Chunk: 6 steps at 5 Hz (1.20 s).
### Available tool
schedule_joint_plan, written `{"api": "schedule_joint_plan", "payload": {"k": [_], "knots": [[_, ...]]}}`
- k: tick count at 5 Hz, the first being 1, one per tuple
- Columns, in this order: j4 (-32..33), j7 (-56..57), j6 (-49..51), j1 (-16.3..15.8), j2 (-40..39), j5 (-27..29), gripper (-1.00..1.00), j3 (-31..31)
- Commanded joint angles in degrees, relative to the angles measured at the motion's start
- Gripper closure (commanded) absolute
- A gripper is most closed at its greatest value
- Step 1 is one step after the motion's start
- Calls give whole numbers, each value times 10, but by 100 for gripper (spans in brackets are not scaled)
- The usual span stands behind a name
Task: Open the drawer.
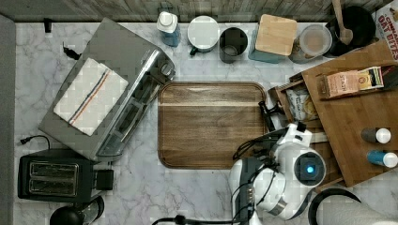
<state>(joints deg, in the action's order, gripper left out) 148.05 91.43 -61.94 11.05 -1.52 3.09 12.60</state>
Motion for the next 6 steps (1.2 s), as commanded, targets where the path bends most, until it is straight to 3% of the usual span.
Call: {"api": "schedule_joint_plan", "payload": {"k": [1,3,6], "knots": [[129,-101,3,-96,115,-9,-100,-85],[136,-153,-8,-95,125,-57,-100,-105],[136,-153,-8,-98,125,-59,-100,-102]]}}
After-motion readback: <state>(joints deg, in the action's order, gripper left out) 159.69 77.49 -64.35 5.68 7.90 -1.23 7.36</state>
